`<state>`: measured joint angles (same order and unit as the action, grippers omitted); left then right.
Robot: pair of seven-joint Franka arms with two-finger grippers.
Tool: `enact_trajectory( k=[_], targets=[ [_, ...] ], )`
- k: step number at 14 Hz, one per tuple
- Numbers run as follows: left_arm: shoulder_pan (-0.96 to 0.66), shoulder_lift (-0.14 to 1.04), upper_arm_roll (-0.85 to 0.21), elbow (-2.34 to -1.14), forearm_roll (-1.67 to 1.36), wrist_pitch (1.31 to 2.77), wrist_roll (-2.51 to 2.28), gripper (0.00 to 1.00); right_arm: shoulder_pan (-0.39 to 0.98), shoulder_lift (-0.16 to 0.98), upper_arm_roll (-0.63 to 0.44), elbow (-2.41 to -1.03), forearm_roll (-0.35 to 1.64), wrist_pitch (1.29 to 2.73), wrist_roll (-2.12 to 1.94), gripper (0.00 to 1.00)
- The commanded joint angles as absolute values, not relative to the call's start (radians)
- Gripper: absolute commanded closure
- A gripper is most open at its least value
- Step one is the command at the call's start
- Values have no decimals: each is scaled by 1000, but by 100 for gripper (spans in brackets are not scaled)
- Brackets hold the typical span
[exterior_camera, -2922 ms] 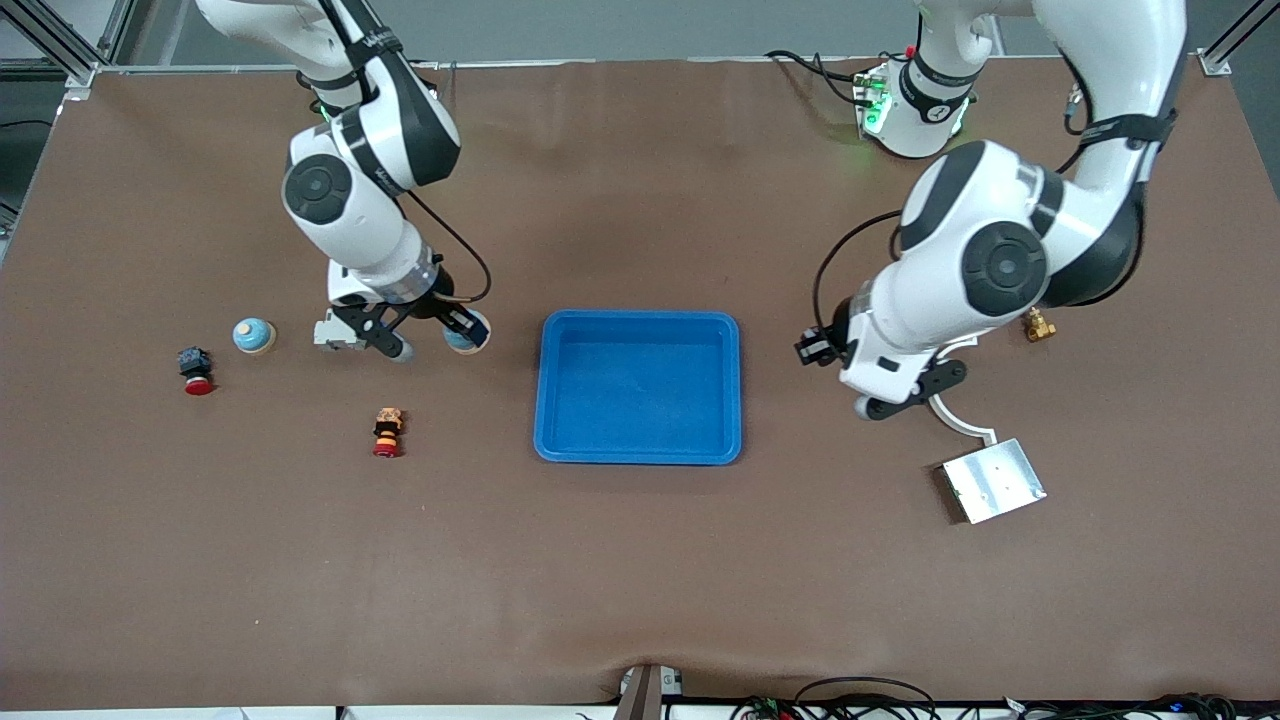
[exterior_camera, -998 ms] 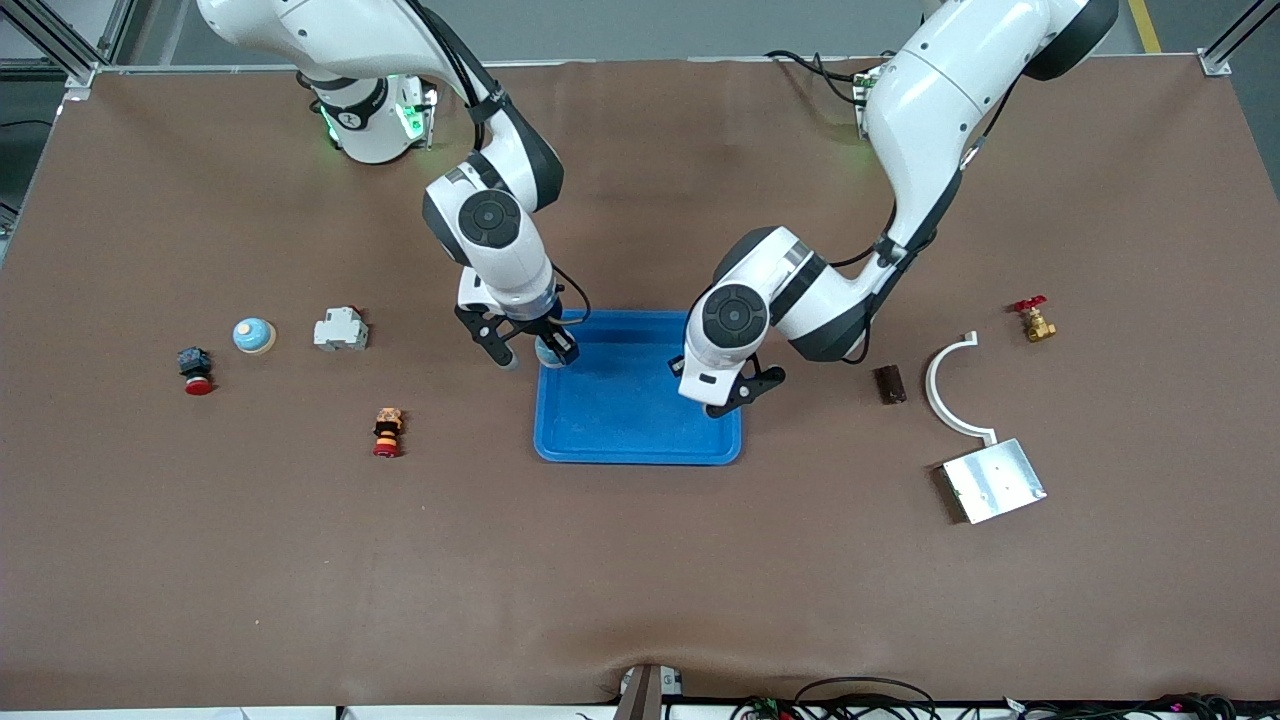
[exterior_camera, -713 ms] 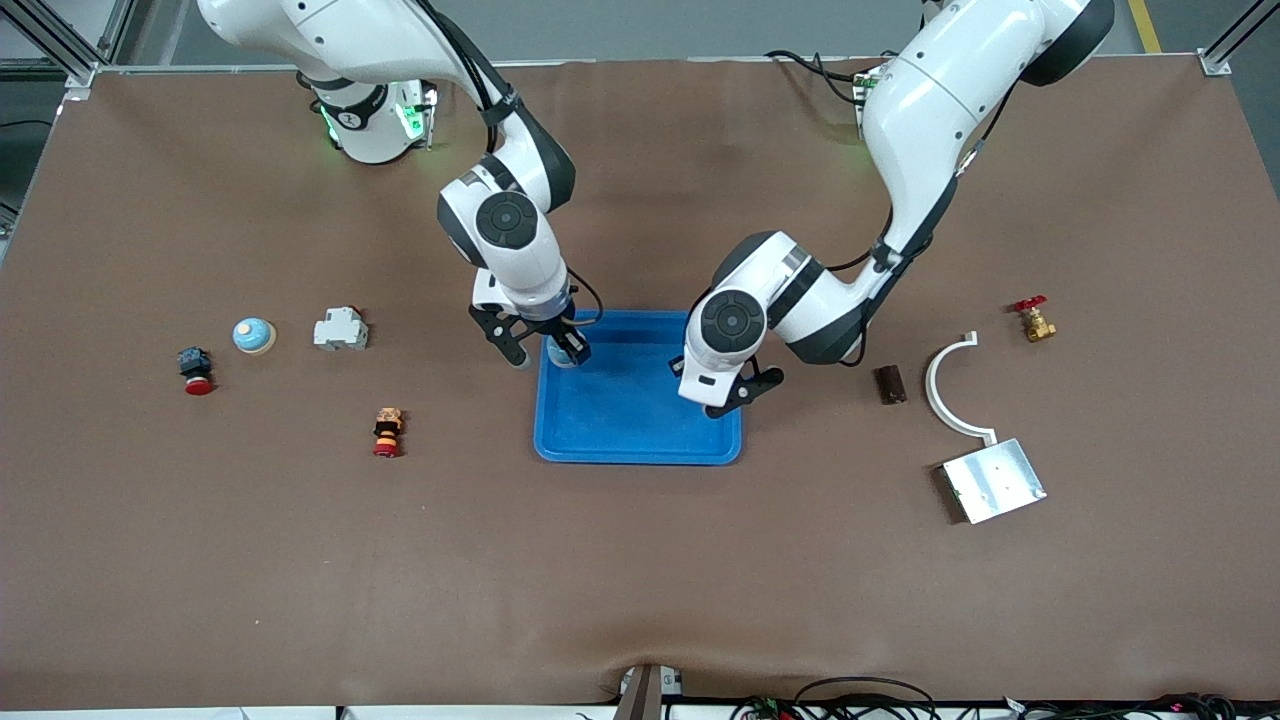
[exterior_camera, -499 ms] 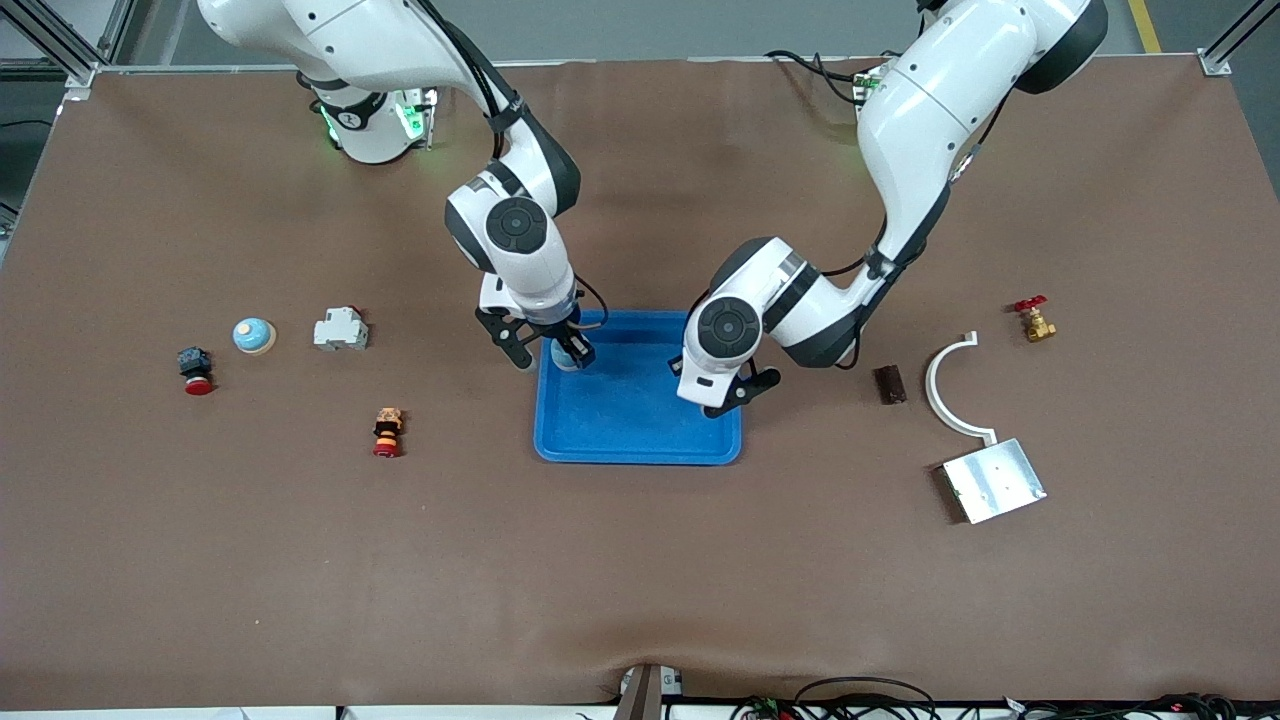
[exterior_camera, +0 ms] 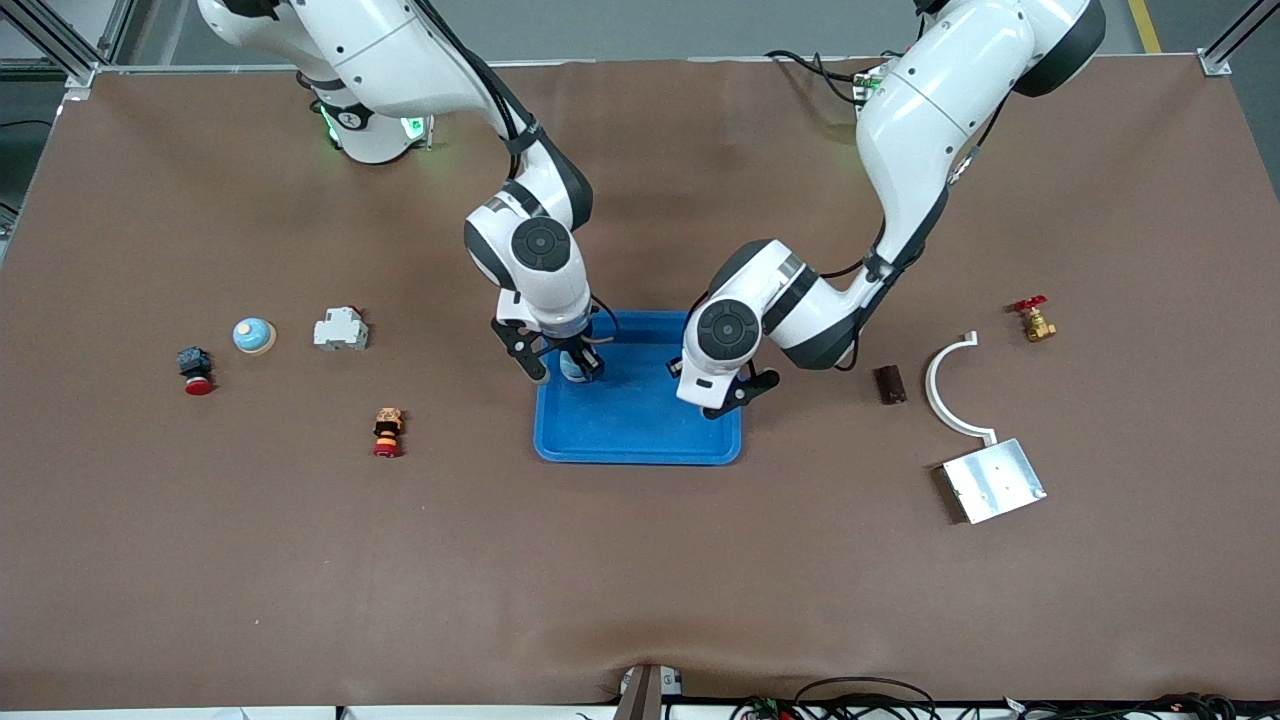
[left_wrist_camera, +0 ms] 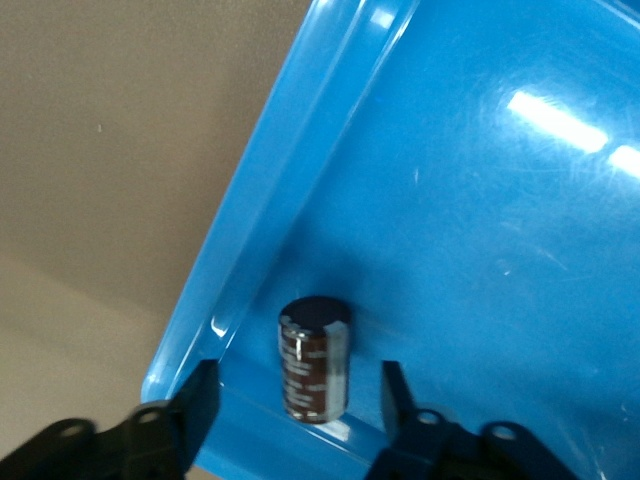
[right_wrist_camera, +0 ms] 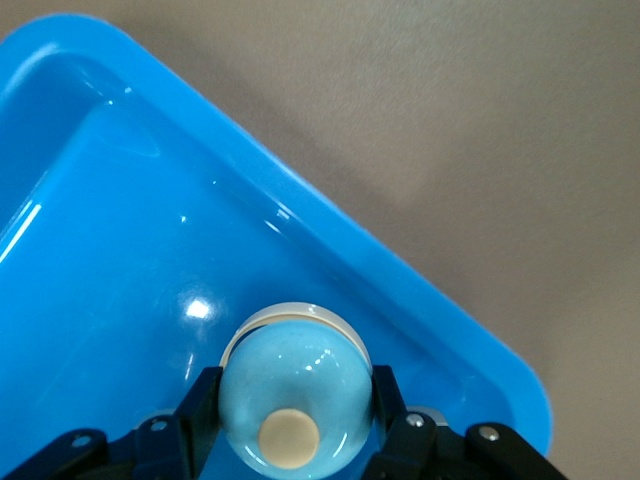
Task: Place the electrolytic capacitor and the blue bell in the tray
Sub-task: 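Lower the bell and capacitor into the blue tray and open both grippers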
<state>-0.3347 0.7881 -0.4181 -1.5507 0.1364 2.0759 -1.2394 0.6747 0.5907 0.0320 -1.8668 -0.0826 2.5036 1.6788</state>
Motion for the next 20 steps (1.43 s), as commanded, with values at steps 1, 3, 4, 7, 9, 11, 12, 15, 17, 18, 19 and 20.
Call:
enact_trajectory(
  k=[1, 3, 4, 7, 9, 11, 12, 15, 17, 18, 19, 20],
  targets=[
    [-336, 769, -419, -1546, 144, 2075, -1256, 0, 696, 624, 20, -1818, -110, 2497, 1723, 100],
    [-336, 740, -419, -1546, 147, 2071, -1256, 0, 698, 635, 20, -1807, -110, 2499, 1735, 100],
    [-333, 715, -419, -1546, 147, 2062, -1258, 0, 701, 640, 20, -1798, -110, 2497, 1741, 100],
    [-318, 635, -413, -1549, 182, 2007, -1258, 0, 704, 647, 20, -1792, -110, 2497, 1741, 100],
    [-276, 586, -416, -1558, 193, 1953, -1206, 0, 704, 647, 18, -1792, -110, 2497, 1741, 100],
    [-256, 548, -416, -1563, 192, 1902, -1131, 0, 703, 647, 20, -1786, -110, 2497, 1741, 100],
    [-239, 522, -417, -1583, 193, 1896, -1114, 0, 703, 650, 20, -1784, -110, 2497, 1741, 100],
    [-171, 399, -422, -1684, 192, 1894, -964, 0, 703, 661, 18, -1773, -109, 2497, 1741, 100],
    [-117, 323, -423, -1755, 180, 1894, -849, 0, 703, 666, 18, -1770, -110, 2497, 1743, 100],
    [-92, 287, -423, -1791, 179, 1894, -800, 0, 703, 666, 18, -1769, -110, 2497, 1743, 100],
    [-71, 255, -423, -1822, 178, 1898, -761, 0, 703, 666, 20, -1769, -110, 2497, 1743, 100],
    [-51, 224, -425, -1854, 178, 1905, -726, 0, 704, 667, 18, -1769, -110, 2497, 1743, 100]
  ],
)
